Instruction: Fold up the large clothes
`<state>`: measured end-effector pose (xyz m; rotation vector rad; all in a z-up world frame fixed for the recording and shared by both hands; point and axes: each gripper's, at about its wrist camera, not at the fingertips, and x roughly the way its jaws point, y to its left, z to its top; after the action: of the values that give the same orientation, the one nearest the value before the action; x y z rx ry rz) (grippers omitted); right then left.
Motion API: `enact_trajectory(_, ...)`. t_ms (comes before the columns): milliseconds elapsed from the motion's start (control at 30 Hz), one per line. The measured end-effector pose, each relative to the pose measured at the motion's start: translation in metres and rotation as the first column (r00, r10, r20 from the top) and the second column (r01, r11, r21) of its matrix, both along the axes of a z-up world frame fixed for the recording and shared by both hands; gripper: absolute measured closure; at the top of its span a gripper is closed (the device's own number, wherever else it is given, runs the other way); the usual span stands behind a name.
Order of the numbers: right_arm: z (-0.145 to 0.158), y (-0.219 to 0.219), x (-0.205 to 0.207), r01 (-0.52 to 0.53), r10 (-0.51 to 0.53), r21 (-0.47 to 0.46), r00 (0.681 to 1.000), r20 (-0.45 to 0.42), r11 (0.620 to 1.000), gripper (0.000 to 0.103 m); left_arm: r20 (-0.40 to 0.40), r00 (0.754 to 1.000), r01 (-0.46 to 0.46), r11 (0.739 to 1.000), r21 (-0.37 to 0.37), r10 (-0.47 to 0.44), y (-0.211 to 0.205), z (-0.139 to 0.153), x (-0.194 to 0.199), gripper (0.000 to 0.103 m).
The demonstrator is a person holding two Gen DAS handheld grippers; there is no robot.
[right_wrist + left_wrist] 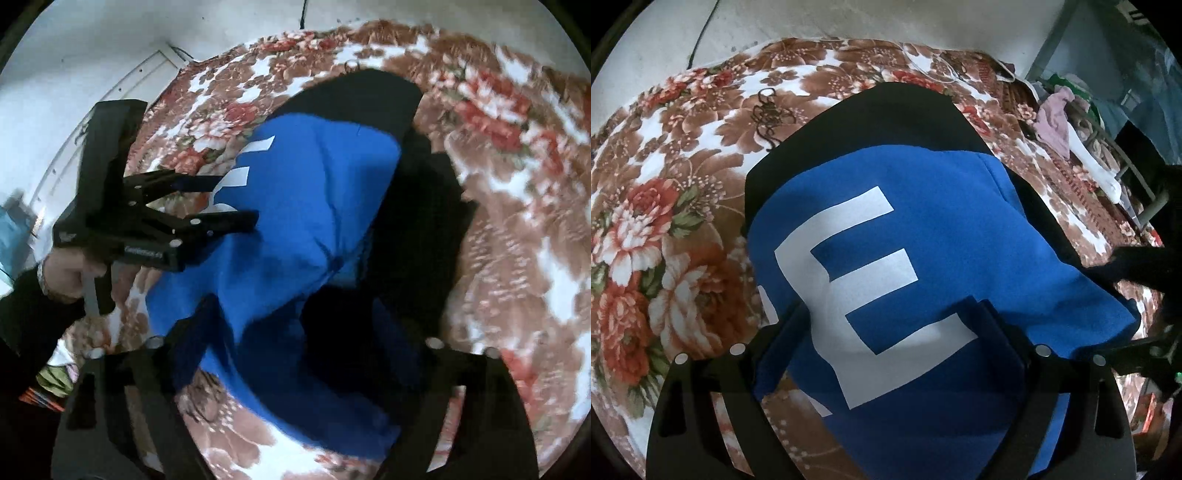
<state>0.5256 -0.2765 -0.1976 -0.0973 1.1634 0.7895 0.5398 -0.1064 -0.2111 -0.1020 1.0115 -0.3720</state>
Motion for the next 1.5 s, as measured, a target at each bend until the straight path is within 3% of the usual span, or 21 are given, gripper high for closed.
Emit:
enact_trajectory(33,-0.006,0.0,0.002,0.001,0.0,0.038,0.999,-0.04,0.999,0.057,0.0,1.0,0.001,1.0,0.001,-0.001,0.0,0.001,0.0,0.013)
enact_trajectory(133,-0.013,-0.007,0.002,0.012,-0.004,0.103,0.997,-0.076,0.995,0.083,0.02,1.0,0.006,1.0,0.002,-0.006,0.001,0.004,-0.002,0.013)
enact_trajectory(233,-0.014,-0.029,0.002,0.063,-0.043,0.193,0.993,-0.106,0.979,0.09,0.073,0.997,0.001,1.0,-0.007,-0.001,0.007,0.017,-0.007,0.013)
enact_trajectory(500,-0.014,-0.099,-0.015,0.188,-0.158,0.319,0.98,-0.12,0.929,0.093,0.151,0.987,-0.048,0.996,-0.076,0.059,0.015,0.058,-0.008,0.013)
enact_trajectory(600,-0.026,-0.129,-0.025,0.257,-0.22,0.343,0.965,-0.144,0.904,0.095,0.162,0.986,-0.013,0.995,-0.099,0.029,0.005,0.064,-0.011,0.014)
enact_trajectory(667,-0.045,-0.144,-0.028,0.302,-0.265,0.292,0.951,-0.161,0.907,0.096,0.192,0.981,0.042,0.995,-0.093,-0.023,-0.009,0.065,-0.016,0.014)
enact_trajectory(800,-0.068,-0.153,-0.028,0.343,-0.298,0.281,0.935,-0.191,0.896,0.096,0.179,0.977,0.121,0.993,-0.004,-0.119,-0.039,0.043,-0.015,0.014)
enact_trajectory(967,-0.08,-0.146,-0.035,0.359,-0.327,0.229,0.93,-0.165,0.905,0.096,0.156,0.968,0.165,0.968,0.19,-0.196,-0.07,-0.001,-0.01,0.007)
enact_trajectory(1067,-0.077,-0.148,-0.049,0.342,-0.326,0.208,0.939,-0.111,0.916,0.096,0.07,0.98,0.167,0.967,0.193,-0.184,-0.071,-0.026,0.004,0.005)
enact_trajectory(1167,-0.051,-0.142,-0.061,0.337,-0.34,0.173,0.94,-0.011,0.926,0.085,0.029,0.989,0.141,0.98,0.141,-0.146,-0.061,-0.032,0.013,0.004)
enact_trajectory(1200,-0.034,-0.136,-0.065,0.333,-0.342,0.136,0.939,0.043,0.933,0.067,0.024,0.989,0.138,0.98,0.14,-0.143,-0.061,-0.032,0.013,0.004)
enact_trajectory(1233,-0.018,-0.13,-0.069,0.331,-0.342,0.118,0.935,0.091,0.936,0.038,0.019,0.99,0.137,0.98,0.143,-0.141,-0.062,-0.032,0.013,0.004)
enact_trajectory(1300,0.011,-0.119,-0.075,0.329,-0.347,0.125,0.92,0.182,0.936,0.015,0.017,0.991,0.129,0.98,0.15,-0.133,-0.064,-0.032,0.012,0.004)
enact_trajectory(1400,0.061,-0.093,-0.065,0.334,-0.368,0.159,0.877,0.31,0.929,0.009,0.028,0.993,0.107,0.982,0.157,-0.112,-0.067,-0.031,0.008,0.004)
enact_trajectory(1500,0.073,-0.066,-0.028,0.392,-0.409,0.123,0.837,0.364,0.912,0.007,0.047,0.995,0.083,0.983,0.165,-0.092,-0.069,-0.03,0.003,0.004)
